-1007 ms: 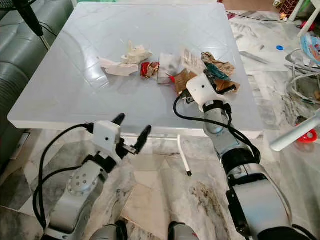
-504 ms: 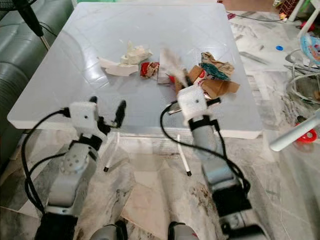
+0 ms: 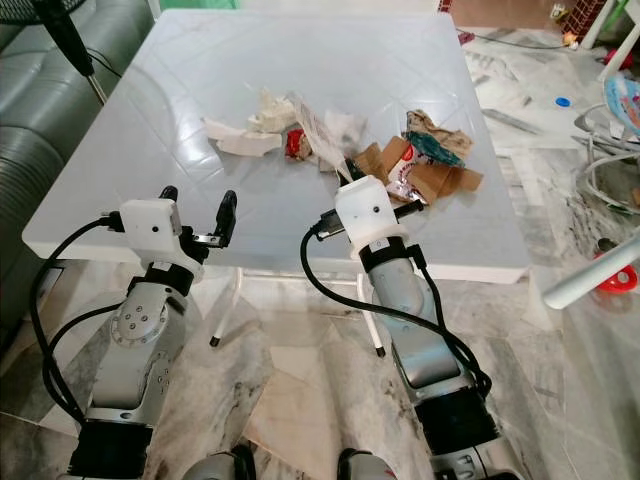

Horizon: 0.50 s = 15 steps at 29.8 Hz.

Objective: Picking trash to rubbish bin

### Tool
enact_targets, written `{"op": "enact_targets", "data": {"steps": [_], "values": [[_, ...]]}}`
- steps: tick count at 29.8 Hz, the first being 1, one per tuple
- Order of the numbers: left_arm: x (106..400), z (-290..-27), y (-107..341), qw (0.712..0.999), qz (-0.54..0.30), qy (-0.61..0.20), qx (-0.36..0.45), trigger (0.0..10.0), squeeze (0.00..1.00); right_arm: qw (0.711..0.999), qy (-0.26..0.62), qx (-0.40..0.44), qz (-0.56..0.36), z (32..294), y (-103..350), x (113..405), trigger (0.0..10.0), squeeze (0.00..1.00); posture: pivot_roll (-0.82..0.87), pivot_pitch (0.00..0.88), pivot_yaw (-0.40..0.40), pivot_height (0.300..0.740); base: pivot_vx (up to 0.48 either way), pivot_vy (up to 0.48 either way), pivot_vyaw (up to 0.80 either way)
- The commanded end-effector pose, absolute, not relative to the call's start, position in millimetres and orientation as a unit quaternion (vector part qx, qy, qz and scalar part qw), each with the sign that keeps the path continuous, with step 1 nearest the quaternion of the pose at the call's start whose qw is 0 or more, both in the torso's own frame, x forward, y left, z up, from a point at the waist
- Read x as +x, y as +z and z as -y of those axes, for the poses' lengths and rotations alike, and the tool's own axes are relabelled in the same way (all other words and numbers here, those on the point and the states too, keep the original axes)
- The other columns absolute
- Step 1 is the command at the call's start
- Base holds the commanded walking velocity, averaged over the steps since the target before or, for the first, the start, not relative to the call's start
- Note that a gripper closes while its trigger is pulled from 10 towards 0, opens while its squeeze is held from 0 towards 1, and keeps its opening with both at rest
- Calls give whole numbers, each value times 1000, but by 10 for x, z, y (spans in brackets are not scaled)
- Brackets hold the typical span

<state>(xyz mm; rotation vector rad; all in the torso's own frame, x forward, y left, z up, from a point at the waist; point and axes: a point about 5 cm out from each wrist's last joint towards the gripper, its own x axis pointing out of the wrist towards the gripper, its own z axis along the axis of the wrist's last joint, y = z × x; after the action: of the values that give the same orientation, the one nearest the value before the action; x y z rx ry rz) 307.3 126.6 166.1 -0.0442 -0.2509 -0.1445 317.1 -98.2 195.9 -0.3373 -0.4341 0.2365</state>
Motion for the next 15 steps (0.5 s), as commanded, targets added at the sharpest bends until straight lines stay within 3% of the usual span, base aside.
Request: {"op": "enact_targets", "data": {"steps": [1,15], "values": [[3091,-1262,1650,989,125,-76,-27,10000,0,954,118,-169,219,976,2019,3157,0,0,-66,138,7,740,405,0,0],[3098,-1252,1648,989,126,-77,-27,10000,0,950,126,-174,225,933,2049,3134,0,0,-63,135,11,740,409,0,0]]}}
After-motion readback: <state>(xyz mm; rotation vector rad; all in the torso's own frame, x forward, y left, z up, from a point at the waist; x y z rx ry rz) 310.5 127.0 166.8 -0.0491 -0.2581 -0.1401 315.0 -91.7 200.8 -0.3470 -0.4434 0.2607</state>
